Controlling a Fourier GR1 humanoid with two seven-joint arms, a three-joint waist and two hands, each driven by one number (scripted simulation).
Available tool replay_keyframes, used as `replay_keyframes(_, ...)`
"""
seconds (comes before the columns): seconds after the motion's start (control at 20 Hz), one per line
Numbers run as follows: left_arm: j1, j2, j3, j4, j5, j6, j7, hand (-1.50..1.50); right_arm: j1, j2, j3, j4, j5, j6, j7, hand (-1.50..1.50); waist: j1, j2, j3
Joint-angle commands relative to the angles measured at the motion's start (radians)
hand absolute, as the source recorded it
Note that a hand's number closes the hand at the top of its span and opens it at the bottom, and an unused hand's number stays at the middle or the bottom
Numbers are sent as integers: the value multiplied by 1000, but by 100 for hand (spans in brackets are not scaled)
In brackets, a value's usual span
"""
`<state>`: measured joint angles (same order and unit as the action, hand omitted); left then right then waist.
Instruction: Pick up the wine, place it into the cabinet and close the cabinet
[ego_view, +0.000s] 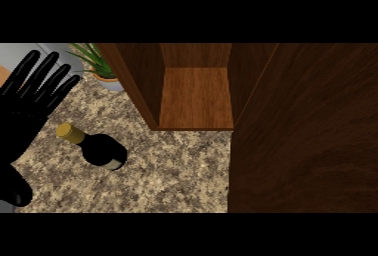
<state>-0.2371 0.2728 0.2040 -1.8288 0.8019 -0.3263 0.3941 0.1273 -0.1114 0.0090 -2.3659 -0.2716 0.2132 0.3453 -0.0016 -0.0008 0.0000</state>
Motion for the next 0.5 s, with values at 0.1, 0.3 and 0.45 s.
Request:
replay_keyframes(0.1, -30, 3, -7, 30, -64, 35, 8, -150, -1, -35, -59, -105, -88, 0, 102, -150, -5, 0, 0)
replay_keyframes(0.3, 46, -13, 18, 73, -97, -40, -63, -150, -32, -21, -66, -23, -54, 26, 38, -150, -1, 1, 0)
replay_keyframes(0.45, -49, 73, 101, 144, -16, -37, -12, -150, -59, -24, -63, -98, -71, -28, 136, -150, -3, 1, 0)
